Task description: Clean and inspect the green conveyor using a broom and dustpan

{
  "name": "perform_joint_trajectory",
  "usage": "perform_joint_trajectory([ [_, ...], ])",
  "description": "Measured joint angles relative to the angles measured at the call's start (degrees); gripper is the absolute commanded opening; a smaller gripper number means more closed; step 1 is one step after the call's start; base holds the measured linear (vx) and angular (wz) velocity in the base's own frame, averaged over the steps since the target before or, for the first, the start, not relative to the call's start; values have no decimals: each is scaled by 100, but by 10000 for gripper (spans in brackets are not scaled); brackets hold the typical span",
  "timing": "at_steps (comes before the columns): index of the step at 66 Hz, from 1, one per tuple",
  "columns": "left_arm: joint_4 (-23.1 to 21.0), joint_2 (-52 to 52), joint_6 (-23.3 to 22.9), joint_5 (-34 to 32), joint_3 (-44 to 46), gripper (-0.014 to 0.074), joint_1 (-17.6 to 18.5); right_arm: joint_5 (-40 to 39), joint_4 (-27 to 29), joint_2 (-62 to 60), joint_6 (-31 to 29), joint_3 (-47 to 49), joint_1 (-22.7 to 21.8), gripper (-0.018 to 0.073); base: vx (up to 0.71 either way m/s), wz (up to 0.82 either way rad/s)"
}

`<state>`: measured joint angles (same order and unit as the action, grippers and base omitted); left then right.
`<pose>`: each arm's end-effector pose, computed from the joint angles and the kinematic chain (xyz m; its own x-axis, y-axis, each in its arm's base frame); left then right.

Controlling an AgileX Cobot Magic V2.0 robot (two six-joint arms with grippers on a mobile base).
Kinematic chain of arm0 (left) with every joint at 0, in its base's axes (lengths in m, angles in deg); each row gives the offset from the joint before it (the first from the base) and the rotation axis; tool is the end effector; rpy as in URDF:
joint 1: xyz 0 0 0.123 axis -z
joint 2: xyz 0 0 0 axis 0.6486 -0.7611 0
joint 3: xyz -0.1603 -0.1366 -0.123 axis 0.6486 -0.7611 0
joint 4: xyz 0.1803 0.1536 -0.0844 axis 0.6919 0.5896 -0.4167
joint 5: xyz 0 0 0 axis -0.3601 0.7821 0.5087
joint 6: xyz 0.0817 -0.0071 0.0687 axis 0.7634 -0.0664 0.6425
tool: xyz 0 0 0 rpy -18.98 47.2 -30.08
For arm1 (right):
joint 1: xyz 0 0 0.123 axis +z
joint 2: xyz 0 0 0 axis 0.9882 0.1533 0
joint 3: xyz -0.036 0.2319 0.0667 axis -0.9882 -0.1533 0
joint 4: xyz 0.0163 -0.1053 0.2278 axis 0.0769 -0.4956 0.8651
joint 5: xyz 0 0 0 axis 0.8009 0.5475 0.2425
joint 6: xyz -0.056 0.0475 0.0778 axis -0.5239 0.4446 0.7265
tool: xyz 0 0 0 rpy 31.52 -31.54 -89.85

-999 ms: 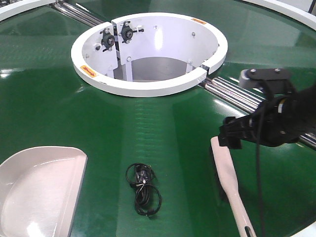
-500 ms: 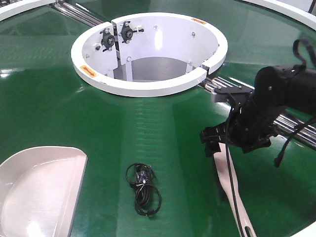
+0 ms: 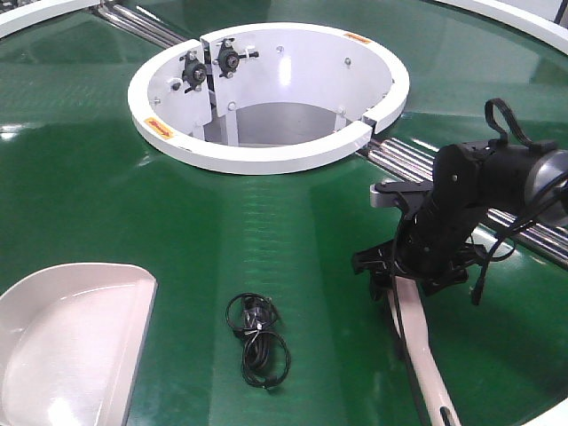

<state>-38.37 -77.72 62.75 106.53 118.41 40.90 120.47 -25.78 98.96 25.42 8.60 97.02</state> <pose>0.1737 -0.0054 0.3686 -0.2275 0.0125 -0.9737 0.0466 0.9989 0.0020 0.3292 0.0981 0.1305 -0.9821 -0.1414 -0.1241 -0.1496 0.9869 0.0596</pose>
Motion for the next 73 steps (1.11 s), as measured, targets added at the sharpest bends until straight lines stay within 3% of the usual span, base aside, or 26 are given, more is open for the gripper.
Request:
perform_joint_trajectory([
  [11, 0, 0, 0, 0, 0, 591, 0, 5, 7, 0, -40, 2, 0, -17, 0, 0],
  [29, 5, 0, 0, 0, 0, 591, 0, 412, 449, 0, -650, 126, 0, -9, 0, 0],
  [52, 22, 0, 0, 2, 0, 591, 0, 1705, 303, -433, -691, 1045, 6, -6, 0, 0],
  [73, 378, 0, 0, 76, 0, 591, 0, 1803, 231, -501, -686, 1096, 6, -6, 0, 0],
])
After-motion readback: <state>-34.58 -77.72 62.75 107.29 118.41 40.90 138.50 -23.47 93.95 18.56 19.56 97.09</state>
